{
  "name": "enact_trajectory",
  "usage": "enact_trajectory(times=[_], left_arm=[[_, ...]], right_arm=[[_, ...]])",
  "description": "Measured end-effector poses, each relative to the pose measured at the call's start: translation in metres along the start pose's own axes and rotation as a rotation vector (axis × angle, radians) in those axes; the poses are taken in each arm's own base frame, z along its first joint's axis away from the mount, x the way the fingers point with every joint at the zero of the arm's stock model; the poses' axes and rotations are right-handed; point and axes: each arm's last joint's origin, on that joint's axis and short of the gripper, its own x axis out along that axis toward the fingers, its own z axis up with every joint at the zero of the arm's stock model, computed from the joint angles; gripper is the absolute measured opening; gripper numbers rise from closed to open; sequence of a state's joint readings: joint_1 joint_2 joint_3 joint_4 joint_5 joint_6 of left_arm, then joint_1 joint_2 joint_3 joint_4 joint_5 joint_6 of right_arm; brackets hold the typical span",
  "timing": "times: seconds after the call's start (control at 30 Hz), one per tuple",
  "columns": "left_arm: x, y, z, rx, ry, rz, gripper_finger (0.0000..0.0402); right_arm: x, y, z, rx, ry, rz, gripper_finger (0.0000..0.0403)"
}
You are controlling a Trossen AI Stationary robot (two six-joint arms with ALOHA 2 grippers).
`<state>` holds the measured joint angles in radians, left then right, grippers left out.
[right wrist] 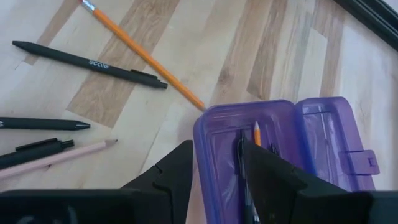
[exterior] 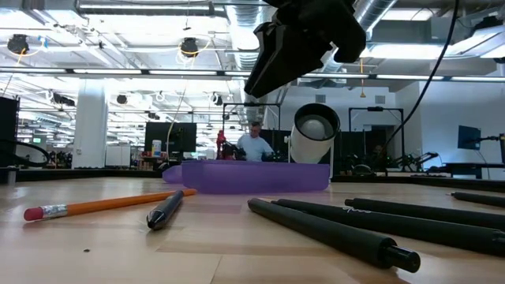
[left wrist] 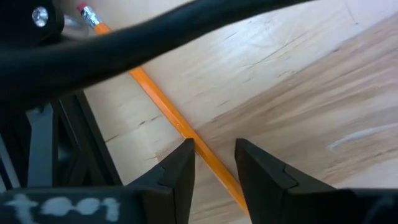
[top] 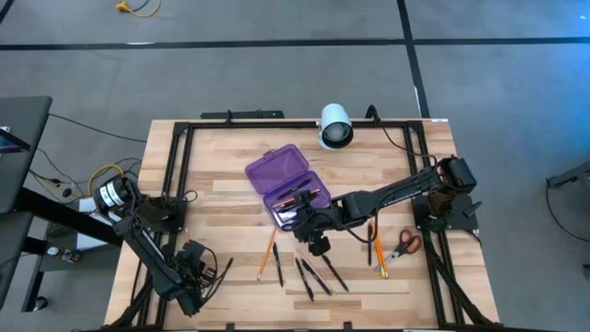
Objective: Pick & place school supplies into a supply box
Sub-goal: Put the orange pencil into the purple supply box
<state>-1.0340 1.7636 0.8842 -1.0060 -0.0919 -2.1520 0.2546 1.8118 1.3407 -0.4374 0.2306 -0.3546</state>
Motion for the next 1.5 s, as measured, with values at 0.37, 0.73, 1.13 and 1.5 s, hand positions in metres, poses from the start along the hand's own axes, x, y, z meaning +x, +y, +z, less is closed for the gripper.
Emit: enact_trajectory(times=[0.37,0.73,1.13,1.5], left_arm=[[-0.009,-0.012,-0.001,0.071,-0.115,-0.146,0.0106],[-0.021,-0.027,-0.004,0.19,-0.205,-0.299,0.0106],[-0.021,-0.032,0.007,0.41,-0.363,-0.289,0.0106],[-0.014,-0.055,0.057,0.705,-0.315,-0.157,0.0106]], right_arm=[[0.0,0.0,0.0,-0.001,0.0,-0.002,0.0133],[0.0,0.0,0.0,-0.001,0.0,-0.003,0.0133],[0.0,0.0,0.0,-0.001,0.0,-0.003,0.0134],[-0.004,0.012,0.009,-0.058,-0.057,0.001,0.0134]])
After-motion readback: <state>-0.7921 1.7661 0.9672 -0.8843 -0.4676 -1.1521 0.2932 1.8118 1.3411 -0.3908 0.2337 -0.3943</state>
